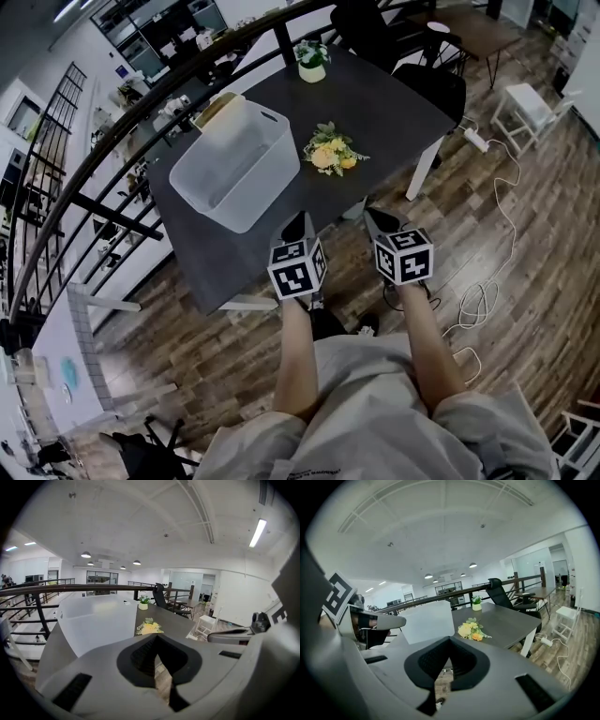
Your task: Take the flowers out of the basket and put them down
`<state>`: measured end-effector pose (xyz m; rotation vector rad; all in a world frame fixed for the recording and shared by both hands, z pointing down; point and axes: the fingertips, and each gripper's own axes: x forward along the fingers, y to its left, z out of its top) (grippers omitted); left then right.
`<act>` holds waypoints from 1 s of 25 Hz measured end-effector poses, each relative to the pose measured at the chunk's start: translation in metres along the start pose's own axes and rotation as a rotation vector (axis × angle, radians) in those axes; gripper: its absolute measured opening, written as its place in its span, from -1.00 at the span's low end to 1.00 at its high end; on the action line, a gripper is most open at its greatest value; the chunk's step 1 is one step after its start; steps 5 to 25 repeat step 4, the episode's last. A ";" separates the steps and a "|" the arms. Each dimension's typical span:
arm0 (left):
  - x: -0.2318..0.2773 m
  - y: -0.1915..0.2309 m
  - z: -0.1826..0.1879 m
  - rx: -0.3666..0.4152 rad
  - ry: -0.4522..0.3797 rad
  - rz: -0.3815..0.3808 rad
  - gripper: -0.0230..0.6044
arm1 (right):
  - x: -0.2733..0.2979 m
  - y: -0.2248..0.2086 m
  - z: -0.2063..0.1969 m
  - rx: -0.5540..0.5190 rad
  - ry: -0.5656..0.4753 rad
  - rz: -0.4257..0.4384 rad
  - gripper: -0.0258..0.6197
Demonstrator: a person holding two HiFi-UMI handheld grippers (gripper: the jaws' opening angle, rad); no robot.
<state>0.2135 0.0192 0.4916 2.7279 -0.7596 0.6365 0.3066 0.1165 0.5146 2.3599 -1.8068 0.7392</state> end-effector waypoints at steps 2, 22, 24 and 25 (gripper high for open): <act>0.000 -0.002 0.001 -0.002 -0.001 -0.008 -0.92 | -0.004 0.002 -0.001 0.002 0.001 -0.003 -0.93; 0.000 -0.005 0.003 0.002 -0.002 -0.016 -0.92 | -0.007 0.004 -0.002 0.006 -0.001 -0.007 -0.93; 0.000 -0.005 0.003 0.002 -0.002 -0.016 -0.92 | -0.007 0.004 -0.002 0.006 -0.001 -0.007 -0.93; 0.000 -0.005 0.003 0.002 -0.002 -0.016 -0.92 | -0.007 0.004 -0.002 0.006 -0.001 -0.007 -0.93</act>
